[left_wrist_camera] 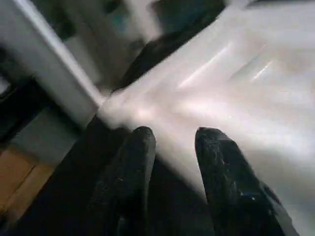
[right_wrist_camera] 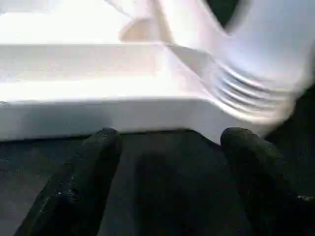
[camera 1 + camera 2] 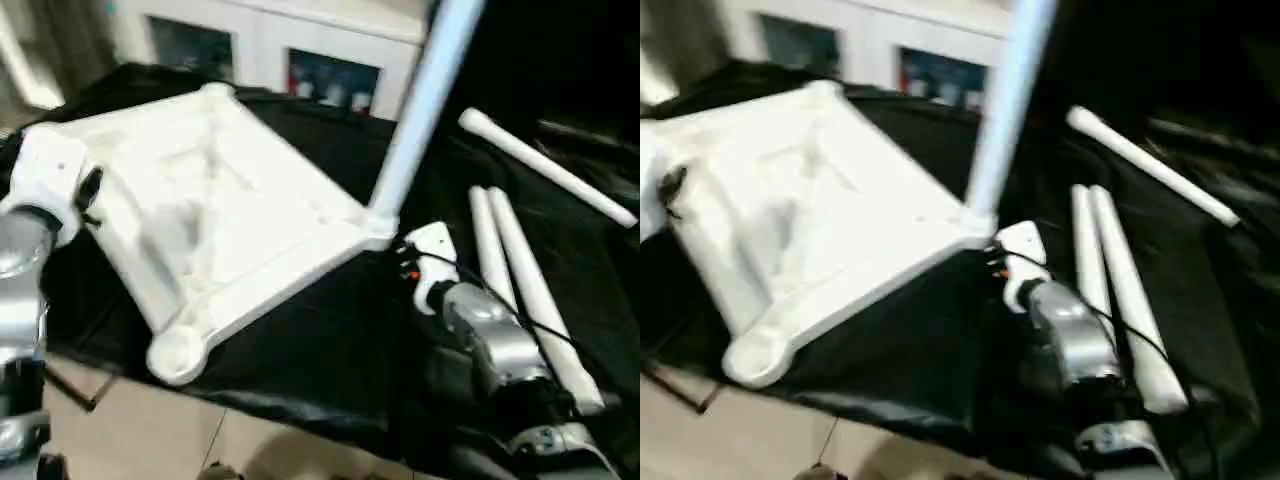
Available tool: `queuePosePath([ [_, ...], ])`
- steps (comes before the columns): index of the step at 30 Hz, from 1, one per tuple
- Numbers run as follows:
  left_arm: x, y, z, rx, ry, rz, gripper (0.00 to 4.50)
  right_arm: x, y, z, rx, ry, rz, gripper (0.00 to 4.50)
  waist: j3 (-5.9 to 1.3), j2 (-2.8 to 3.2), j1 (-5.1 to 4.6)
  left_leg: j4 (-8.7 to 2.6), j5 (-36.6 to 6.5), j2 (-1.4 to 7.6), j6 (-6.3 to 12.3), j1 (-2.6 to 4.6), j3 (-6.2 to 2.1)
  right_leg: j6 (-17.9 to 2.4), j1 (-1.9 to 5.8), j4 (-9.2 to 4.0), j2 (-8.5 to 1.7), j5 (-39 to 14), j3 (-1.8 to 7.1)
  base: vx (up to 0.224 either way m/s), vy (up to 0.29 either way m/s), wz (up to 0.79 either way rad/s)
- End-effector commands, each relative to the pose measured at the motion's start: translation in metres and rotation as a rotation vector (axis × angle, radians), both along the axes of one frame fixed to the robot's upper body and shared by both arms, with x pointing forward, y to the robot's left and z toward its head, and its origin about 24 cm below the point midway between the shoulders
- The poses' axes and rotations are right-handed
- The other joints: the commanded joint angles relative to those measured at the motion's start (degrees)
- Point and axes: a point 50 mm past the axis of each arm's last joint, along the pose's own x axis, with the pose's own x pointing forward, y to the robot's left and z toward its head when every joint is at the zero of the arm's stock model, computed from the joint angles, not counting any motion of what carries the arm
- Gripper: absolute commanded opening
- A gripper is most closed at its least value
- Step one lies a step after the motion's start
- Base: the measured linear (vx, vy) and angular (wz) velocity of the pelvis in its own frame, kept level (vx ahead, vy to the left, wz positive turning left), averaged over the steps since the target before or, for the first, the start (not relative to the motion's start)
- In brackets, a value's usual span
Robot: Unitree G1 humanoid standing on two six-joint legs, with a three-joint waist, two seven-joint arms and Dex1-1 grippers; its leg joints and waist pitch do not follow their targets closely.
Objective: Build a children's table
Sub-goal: Rotate table base
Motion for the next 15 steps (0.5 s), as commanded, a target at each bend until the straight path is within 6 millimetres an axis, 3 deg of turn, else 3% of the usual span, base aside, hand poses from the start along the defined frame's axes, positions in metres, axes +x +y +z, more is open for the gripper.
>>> queuePosePath([
  [1, -0.011, 0.012, -0.003, 0.005, 0.037, 0.078, 1.67, 0.001, -0.007, -0.005, -0.038, 0.032, -0.021, 3.59, -3.26, 1.47, -0.05, -4.51, -12.4, 1.58, -0.94, 1.47, -0.01, -9.5, 2.29, -4.06, -2.95, -10.2, 3.22, 0.0, 0.0, 0.0],
  [6, -0.027, 0.009, -0.031, -0.084, 0.18, 0.069, 1.67, 0.003, 0.006, -0.006, -0.03, 0.047, 0.005, 3.59, -3.33, 1.27, 0.05, -4.72, -14.0, 1.44, -1.97, 1.28, -0.31, -8.7, 2.28, -4.09, -2.89, -9.8, 3.19, 0.0, 0.0, 0.0],
  [8, -0.026, -0.011, -0.052, -0.179, 0.275, -0.028, 1.67, 0.01, 0.011, -0.008, -0.032, 0.055, -0.008, 3.59, -3.44, 1.28, 0.2, -4.69, -13.7, 1.43, -2.19, 1.31, -0.32, -9.5, 2.27, -4.0, -3.06, -8.6, 3.24, 0.0, 0.0, 0.0],
  [14, -0.022, -0.044, -0.075, -0.263, 0.414, -0.217, 1.67, 0.018, 0.01, -0.006, -0.05, 0.047, -0.042, 3.59, -3.55, 1.1, 0.46, -4.68, -13.5, 1.23, -2.7, 0.9, -0.45, -8.6, 2.67, -3.95, -3.08, -8.7, 3.25, 0.0, 0.0, 0.0],
  [15, -0.02, -0.053, -0.076, -0.276, 0.427, -0.277, 1.67, 0.02, 0.009, -0.005, -0.05, 0.044, -0.048, 3.59, -3.56, 1.44, 0.41, -4.69, -13.4, 1.22, -2.67, 0.9, -0.46, -8.6, 2.73, -3.89, -2.96, -7.9, 3.26, 0.0, 0.0, 0.0],
])
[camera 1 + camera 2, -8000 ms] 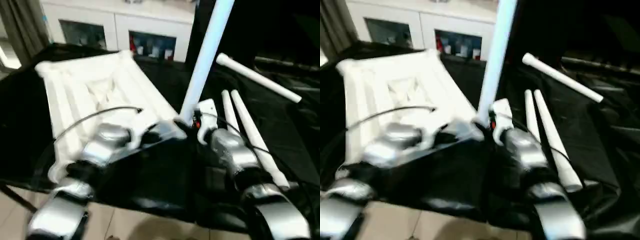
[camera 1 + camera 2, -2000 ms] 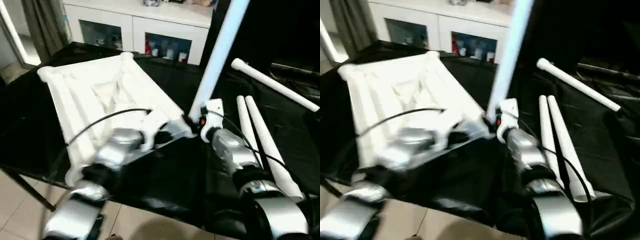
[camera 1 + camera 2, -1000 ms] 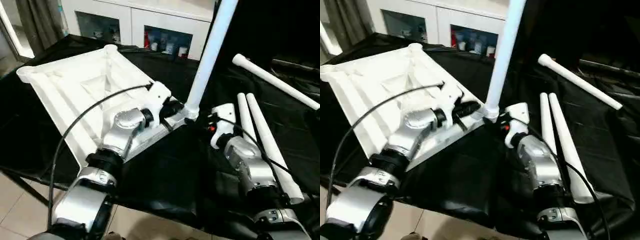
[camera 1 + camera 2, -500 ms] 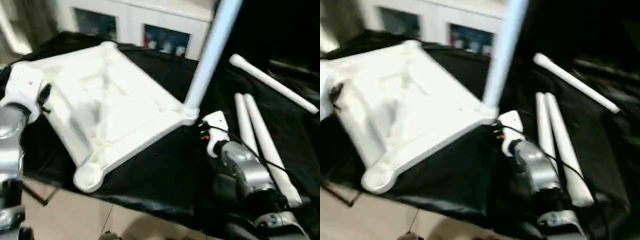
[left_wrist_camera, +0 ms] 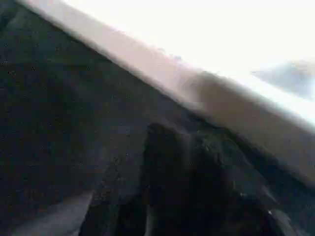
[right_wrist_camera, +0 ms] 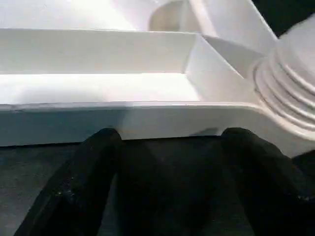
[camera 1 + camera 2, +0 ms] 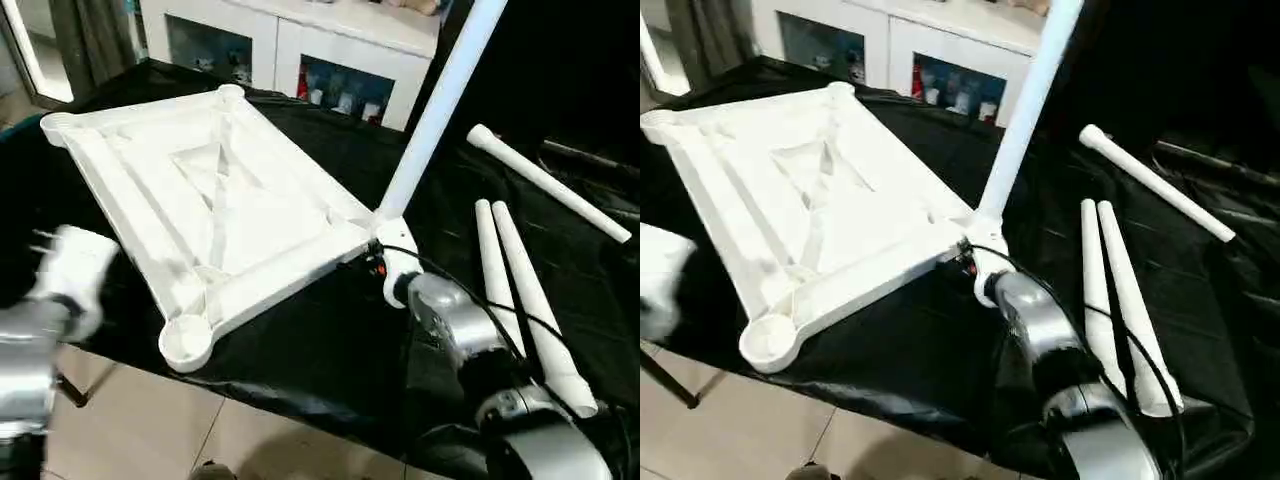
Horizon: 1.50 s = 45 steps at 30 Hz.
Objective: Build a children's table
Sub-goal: Rotate table base, then pick table leg
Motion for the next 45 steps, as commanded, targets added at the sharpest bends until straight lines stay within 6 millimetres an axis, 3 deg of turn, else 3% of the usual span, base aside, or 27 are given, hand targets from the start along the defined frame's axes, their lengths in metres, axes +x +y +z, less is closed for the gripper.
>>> queuePosePath([
  [1, 0.005, -0.02, -0.003, -0.063, 0.021, -0.102, 1.67, 0.006, -0.009, 0.006, -0.008, -0.021, -0.039, 3.59, -3.57, 2.19, -0.06, -4.54, -12.9, 1.17, -2.29, 0.92, -0.12, -8.8, 2.55, -3.95, -2.96, -7.1, 3.22, 0.0, 0.0, 0.0],
  [5, 0.01, -0.033, -0.006, -0.098, 0.054, -0.146, 1.67, 0.008, -0.011, 0.006, -0.007, -0.024, -0.044, 3.59, -3.64, 2.61, 0.04, -4.38, -11.5, 1.16, -2.27, 1.12, 0.04, -9.7, 2.61, -3.67, -2.8, -4.4, 3.17, 0.0, 0.0, 0.0],
  [6, 0.01, -0.036, -0.007, -0.106, 0.063, -0.16, 1.67, 0.008, -0.011, 0.006, -0.007, -0.024, -0.045, 3.59, -3.63, 3.01, 0.08, -4.37, -11.7, 1.16, -2.41, 1.19, 0.01, -9.8, 2.55, -3.62, -2.8, -4.4, 3.19, 0.0, 0.0, 0.0],
  [9, 0.016, -0.055, -0.014, -0.151, 0.089, -0.215, 1.67, 0.008, -0.013, 0.006, -0.01, -0.029, -0.051, 3.59, -3.61, 2.92, 0.03, -4.4, -12.5, 1.16, -2.69, 1.15, 0.0, -9.8, 2.68, -3.76, -2.74, -4.6, 3.17, 0.0, 0.0, 0.0],
  [11, 0.021, -0.066, -0.018, -0.179, 0.093, -0.245, 1.67, 0.009, -0.015, 0.007, -0.01, -0.038, -0.054, 3.59, -3.49, 3.53, 0.29, -4.35, -13.6, 1.13, -2.83, 1.39, 0.06, -9.9, 2.52, -3.95, -2.73, -5.3, 3.2, 0.0, 0.0, 0.0],
  [12, 0.028, -0.08, -0.024, -0.197, 0.087, -0.275, 1.67, 0.009, -0.018, 0.012, -0.015, -0.059, -0.075, 3.59, -3.44, 4.24, 0.18, -4.44, -14.6, 1.02, -2.85, 1.15, -0.03, -9.7, 2.71, -4.18, -2.78, -6.9, 3.31, 0.0, 0.0, 0.0],
  [13, 0.032, -0.089, -0.028, -0.196, 0.08, -0.294, 1.67, 0.01, -0.022, 0.015, -0.02, -0.074, -0.095, 3.59, -3.63, 3.68, 0.34, -4.24, -14.7, 0.99, -2.65, 1.46, 0.1, -9.4, 2.63, -4.41, -2.77, -7.5, 3.36, 0.0, 0.0, 0.0],
  [14, 0.035, -0.094, -0.03, -0.194, 0.076, -0.308, 1.67, 0.01, -0.025, 0.017, -0.024, -0.083, -0.109, 3.59, -3.59, 3.52, 0.47, -4.19, -13.9, 0.87, -2.02, 1.2, 0.11, -9.2, 2.78, -4.44, -2.73, -7.7, 3.43, 0.0, 0.0, 0.0],
  [15, 0.038, -0.1, -0.031, -0.195, 0.071, -0.315, 1.67, 0.011, -0.028, 0.019, -0.027, -0.089, -0.124, 3.59, -3.68, 4.44, 0.5, -4.18, -13.6, 0.86, -2.15, 1.16, 0.01, -9.1, 2.86, -4.25, -2.82, -7.7, 3.5, 0.0, 0.0, 0.0],
  [18, 0.047, -0.12, -0.032, -0.21, 0.05, -0.364, 1.67, 0.01, -0.042, 0.025, -0.087, -0.087, -0.187, 3.59, -3.74, 4.07, 0.51, -4.1, -12.0, 0.7, -1.72, 0.86, 0.03, -7.9, 3.11, -4.48, -2.62, -8.4, 3.51, 0.0, 0.0, 0.0],
  [19, 0.052, -0.135, -0.032, -0.213, 0.036, -0.408, 1.67, 0.008, -0.052, 0.031, -0.134, -0.087, -0.213, 3.59, -3.77, 5.74, 0.4, -4.1, -11.5, 0.64, -2.05, 0.75, -0.14, -7.6, 3.13, -4.42, -2.58, -8.6, 3.64, 0.0, 0.0, 0.0],
  [20, 0.054, -0.14, -0.032, -0.214, 0.031, -0.424, 1.67, 0.007, -0.055, 0.032, -0.141, -0.083, -0.217, 3.59, -3.85, 5.03, 0.2, -3.99, -11.8, 0.63, -1.86, 0.88, 0.1, -7.3, 3.06, -4.81, -2.43, -8.2, 3.63, 0.0, 0.0, 0.0],
  [21, 0.056, -0.146, -0.032, -0.205, 0.022, -0.439, 1.67, 0.006, -0.06, 0.036, -0.141, -0.082, -0.217, 3.59, -3.92, 5.18, 0.08, -4.05, -11.6, 0.62, -1.96, 0.61, -0.18, -7.3, 3.39, -4.46, -2.34, -7.6, 3.65, 0.0, 0.0, 0.0],
  [22, 0.059, -0.153, -0.033, -0.184, 0.006, -0.459, 1.67, 0.004, -0.066, 0.042, -0.149, -0.085, -0.222, 3.59, -3.93, 4.72, -0.04, -3.97, -11.6, 0.6, -1.7, 0.48, -0.05, -7.2, 3.37, -4.56, -2.42, -7.2, 3.72, 0.0, 0.0, 0.0],
  [24, 0.062, -0.161, -0.032, -0.139, -0.039, -0.489, 1.67, 0.003, -0.075, 0.05, -0.17, -0.075, -0.268, 3.59, -4.08, 5.37, -0.39, -3.88, -11.2, 0.56, -1.42, 0.47, -0.16, -7.3, 3.47, -4.55, -2.4, -7.0, 3.76, 0.0, 0.0, 0.0],
  [25, 0.063, -0.164, -0.031, -0.134, -0.054, -0.507, 1.67, 0.002, -0.079, 0.054, -0.173, -0.074, -0.286, 3.59, -4.09, 4.91, -0.72, -3.82, -10.1, 0.42, -0.99, 0.21, -0.18, -7.2, 3.85, -4.6, -2.18, -6.0, 3.75, 0.0, 0.0, 0.0],
  [26, 0.063, -0.167, -0.03, -0.133, -0.062, -0.524, 1.67, 0.002, -0.084, 0.059, -0.169, -0.074, -0.314, 3.59, -4.2, 5.38, -0.79, -3.72, -9.4, 0.4, -0.87, 0.2, -0.23, -7.5, 3.88, -4.43, -2.21, -4.9, 3.79, 0.0, 0.0, 0.0],
  [27, 0.063, -0.167, -0.03, -0.133, -0.062, -0.524, 1.67, 0.002, -0.084, 0.059, -0.169, -0.074, -0.314, 3.59, -4.19, 5.09, -0.96, -3.64, -8.2, 0.44, -0.56, 0.05, -0.18, -8.0, 3.96, -4.28, -2.26, -3.5, 3.81, 0.0, 0.0, 0.0],
  [28, 0.062, -0.168, -0.028, -0.136, -0.067, -0.536, 1.72, 0.001, -0.089, 0.063, -0.171, -0.072, -0.348, 3.87, -4.11, 5.39, -1.12, -3.62, -7.8, 0.39, -0.58, 0.0, -0.17, -8.4, 3.96, -4.27, -2.2, -3.5, 3.8, 0.0, 0.0, 0.0],
  [31, 0.057, -0.164, -0.012, -0.166, -0.102, -0.595, 1.72, 0.0, -0.111, 0.081, -0.157, -0.042, -0.507, 4.0, -4.35, 5.29, -1.46, -3.49, -7.3, 0.5, -0.29, 0.29, -0.08, -9.4, 3.96, -4.04, -2.16, -3.3, 3.95, 0.0, 0.0, 0.0],
  [34, 0.05, -0.162, -0.002, -0.208, -0.115, -0.667, 1.72, -0.003, -0.121, 0.087, -0.152, -0.006, -0.559, 4.37, -4.02, 5.29, -1.65, -3.5, -7.8, 0.45, -0.1, 0.41, 0.14, -10.2, 3.69, -4.15, -2.04, -4.9, 3.94, 0.0, 0.0, 0.0],
  [35, 0.044, -0.162, 0.004, -0.234, -0.114, -0.729, 1.72, -0.005, -0.126, 0.089, -0.149, 0.026, -0.578, 4.37, -4.0, 5.01, -1.69, -3.53, -7.7, 0.51, 0.03, 0.44, 0.2, -10.1, 3.64, -4.26, -2.05, -5.5, 3.94, 0.0, 0.0, 0.0],
  [36, 0.04, -0.162, 0.008, -0.251, -0.113, -0.775, 1.72, -0.007, -0.129, 0.09, -0.146, 0.05, -0.59, 4.41, -3.83, 5.34, -1.82, -3.59, -8.3, 0.56, -0.15, 0.4, 0.22, -10.0, 3.45, -4.32, -2.04, -6.7, 3.95, 0.0, 0.0, 0.0],
  [37, 0.03, -0.162, 0.017, -0.305, -0.11, -0.853, 1.72, -0.012, -0.135, 0.088, -0.137, 0.132, -0.606, 4.46, -3.86, 4.9, -1.91, -3.66, -8.5, 0.61, -0.26, 0.47, 0.16, -9.9, 3.59, -4.11, -2.13, -7.7, 3.92, 0.0, 0.0, 0.0],
  [40, 0.026, -0.163, 0.021, -0.331, -0.102, -0.884, 1.72, -0.015, -0.139, 0.086, -0.124, 0.17, -0.618, 4.46, -3.61, 5.01, -2.13, -3.57, -9.4, 0.49, -0.52, 0.59, 0.49, -9.1, 3.08, -4.6, -1.96, -10.3, 4.04, 0.0, 0.0, 0.0],
  [42, 0.02, -0.164, 0.025, -0.371, -0.08, -0.922, 1.72, -0.019, -0.145, 0.081, -0.136, 0.224, -0.648, 4.46, -3.56, 4.46, -2.18, -3.55, -9.4, 0.46, -0.59, 0.55, 0.58, -8.4, 3.04, -4.81, -2.04, -12.0, 4.04, 0.0, 0.0, 0.0],
  [45, 0.012, -0.164, 0.028, -0.392, -0.037, -0.966, 1.72, -0.028, -0.145, 0.073, -0.103, 0.336, -0.652, 4.46, -3.55, 4.29, -2.15, -3.53, -8.9, 0.47, -0.88, 0.59, 0.55, -7.4, 2.98, -4.74, -2.0, -13.3, 4.05, 0.0, 0.0, 0.0],
])
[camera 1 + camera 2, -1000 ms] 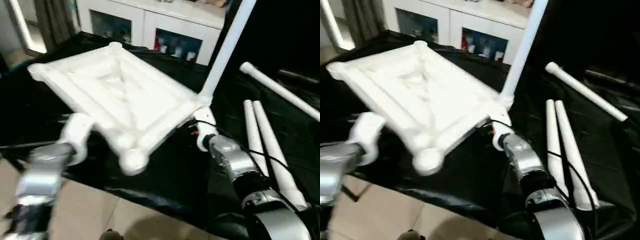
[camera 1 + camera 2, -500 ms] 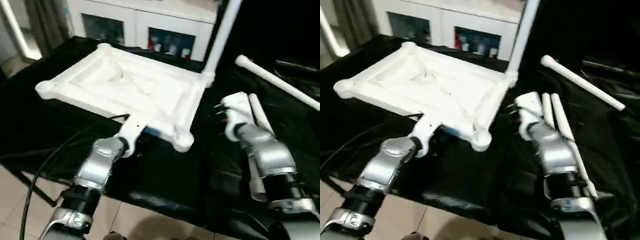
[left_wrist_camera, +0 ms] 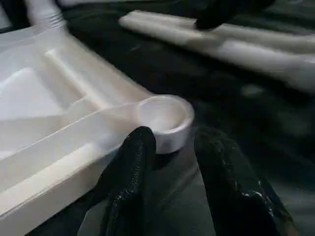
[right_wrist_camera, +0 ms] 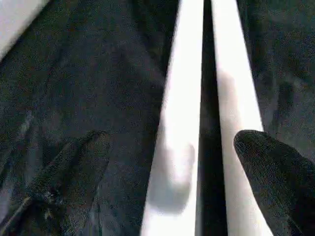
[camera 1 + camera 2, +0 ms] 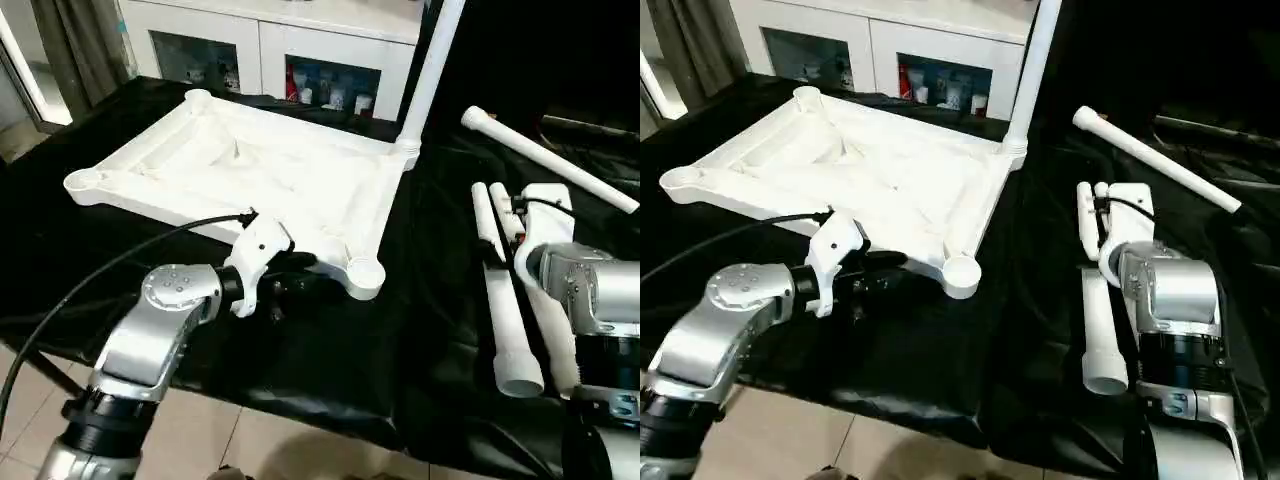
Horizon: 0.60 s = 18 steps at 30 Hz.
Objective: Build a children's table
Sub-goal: Pick table leg
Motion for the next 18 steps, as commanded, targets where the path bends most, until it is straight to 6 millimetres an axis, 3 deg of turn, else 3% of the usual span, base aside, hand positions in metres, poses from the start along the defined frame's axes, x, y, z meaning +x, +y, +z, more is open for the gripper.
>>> queuePosePath([
  [1, -0.008, -0.002, 0.001, 0.001, 0.038, -0.052, 1.72, -0.009, -0.002, -0.003, 0.064, 0.075, -0.014, 4.46, -3.86, -0.43, 0.08, -3.77, -8.3, 0.54, -0.95, 0.47, 0.29, -7.7, 2.94, -4.38, -2.6, -13.1, 2.65, 0.0, 0.0, 0.0],
  [7, -0.016, -0.006, 0.005, -0.018, 0.08, -0.118, 1.72, -0.019, 0.005, -0.014, 0.113, 0.18, -0.003, 4.46, -3.95, -0.62, 0.14, -3.73, -6.9, 0.59, -1.31, 0.45, 0.39, -7.8, 2.86, -4.36, -2.7, -11.8, 2.67, 0.0, 0.0, 0.0],
  [18, -0.02, -0.006, 0.012, 0.001, 0.09, -0.136, 1.72, -0.026, 0.021, -0.015, 0.183, 0.23, 0.015, 4.46, -4.02, -0.29, 0.23, -3.77, -6.5, 0.5, -2.29, 0.52, 0.3, -7.0, 2.95, -4.19, -2.63, -11.3, 2.71, 0.0, 0.0, 0.0],
])
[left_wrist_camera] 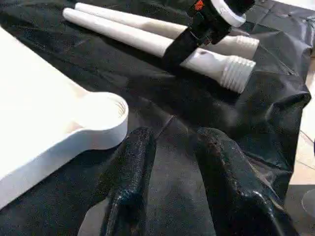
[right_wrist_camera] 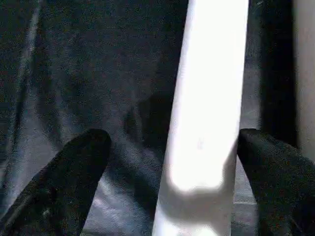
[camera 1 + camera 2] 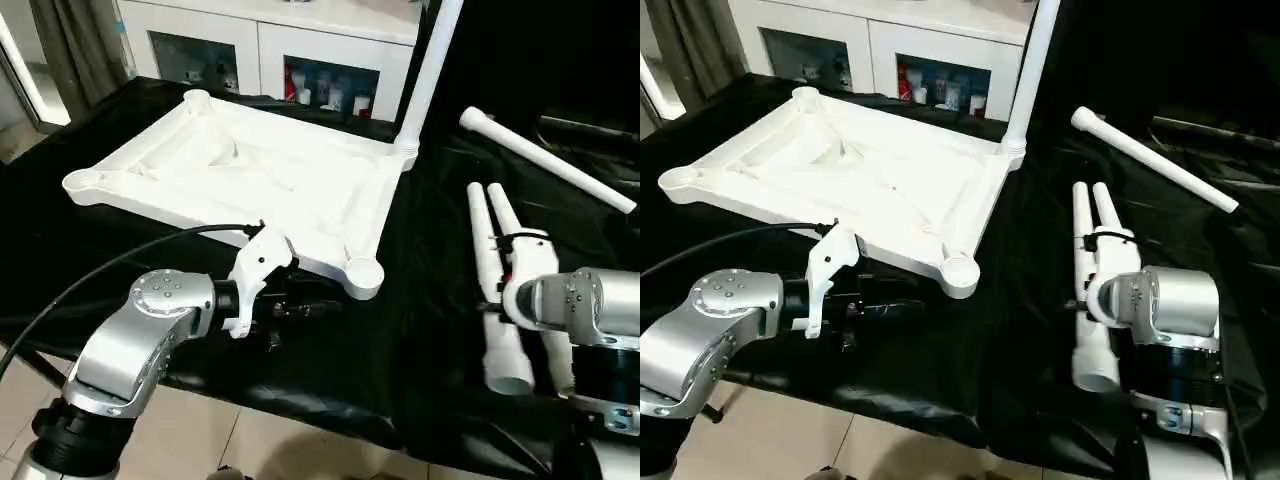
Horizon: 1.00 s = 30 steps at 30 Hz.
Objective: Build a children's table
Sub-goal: Pick table leg
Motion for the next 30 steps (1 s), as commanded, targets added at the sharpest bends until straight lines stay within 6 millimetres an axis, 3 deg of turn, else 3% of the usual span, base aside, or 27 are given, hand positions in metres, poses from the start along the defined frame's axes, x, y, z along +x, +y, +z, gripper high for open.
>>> queuePosePath([
  [1, 0.0, 0.0, 0.008, 0.012, -0.025, -0.008, 1.72, 0.0, 0.007, 0.008, 0.034, -0.03, 0.014, 4.46, -3.94, -0.13, 0.28, -3.82, -6.5, 0.49, -2.3, 0.45, 0.29, -6.9, 2.95, -4.26, -2.62, -11.2, 2.71, 0.0, 0.0, 0.0],
  [6, -0.001, 0.001, 0.01, 0.024, -0.03, -0.009, 1.72, 0.0, 0.013, 0.012, 0.048, -0.044, 0.027, 4.46, -3.94, 0.49, 0.44, -3.91, -7.5, 0.52, -3.11, 0.65, 0.18, -6.8, 2.86, -4.29, -2.61, -11.5, 2.7, 0.0, 0.0, 0.0],
  [9, -0.001, 0.001, 0.011, 0.026, -0.03, -0.01, 1.72, 0.0, 0.015, 0.013, 0.052, -0.05, 0.028, 4.46, -3.94, 0.55, 0.5, -3.96, -7.8, 0.47, -3.44, 0.67, 0.14, -6.7, 2.89, -4.27, -2.6, -11.5, 2.68, 0.0, 0.0, 0.0],
  [16, -0.001, 0.002, 0.011, 0.038, -0.027, -0.015, 1.72, -0.008, 0.021, -0.007, 0.086, 0.017, 0.028, 4.46, -4.09, 0.65, 0.57, -3.94, -8.0, 0.49, -3.79, 0.66, 0.08, -7.4, 3.0, -4.13, -2.63, -10.2, 2.66, 0.0, 0.0, 0.0],
  [17, -0.001, 0.001, 0.011, 0.037, -0.026, -0.015, 1.72, -0.009, 0.025, -0.016, 0.119, 0.05, 0.042, 4.18, -4.07, 0.59, 0.59, -3.96, -8.0, 0.46, -3.8, 0.65, 0.07, -7.4, 3.0, -4.13, -2.61, -10.3, 2.64, 0.0, 0.0, 0.0],
  [19, -0.001, 0.001, 0.012, 0.037, -0.025, -0.016, 1.72, -0.01, 0.027, -0.022, 0.13, 0.066, 0.044, 4.09, -4.0, 0.61, 0.59, -3.99, -8.3, 0.48, -3.85, 0.58, 0.07, -7.4, 3.0, -4.22, -2.69, -10.8, 2.64, 0.0, 0.0, 0.0],
  [20, -0.001, 0.001, 0.012, 0.038, -0.023, -0.018, 1.72, -0.01, 0.028, -0.025, 0.122, 0.075, 0.044, 4.04, -3.98, 0.32, 0.66, -4.06, -8.6, 0.49, -3.96, 0.58, 0.01, -7.1, 3.09, -4.21, -2.81, -11.9, 2.62, 0.0, 0.0, 0.0],
  [25, -0.002, 0.002, 0.013, 0.043, -0.019, -0.027, 1.72, -0.007, 0.027, -0.023, 0.125, 0.062, 0.027, 3.62, -3.8, 0.06, 0.71, -4.24, -11.1, 0.47, -4.32, 0.9, -0.08, -5.7, 2.82, -4.65, -2.85, -16.3, 2.58, 0.0, 0.0, 0.0],
  [30, -0.002, 0.0, 0.018, -0.001, -0.032, -0.038, 1.72, -0.001, 0.024, -0.022, 0.124, 0.04, -0.015, 3.14, -3.8, -0.18, 0.66, -4.21, -11.1, 0.46, -4.35, 0.96, -0.01, -5.5, 2.64, -4.74, -2.82, -17.0, 2.56, 0.0, 0.0, 0.0],
])
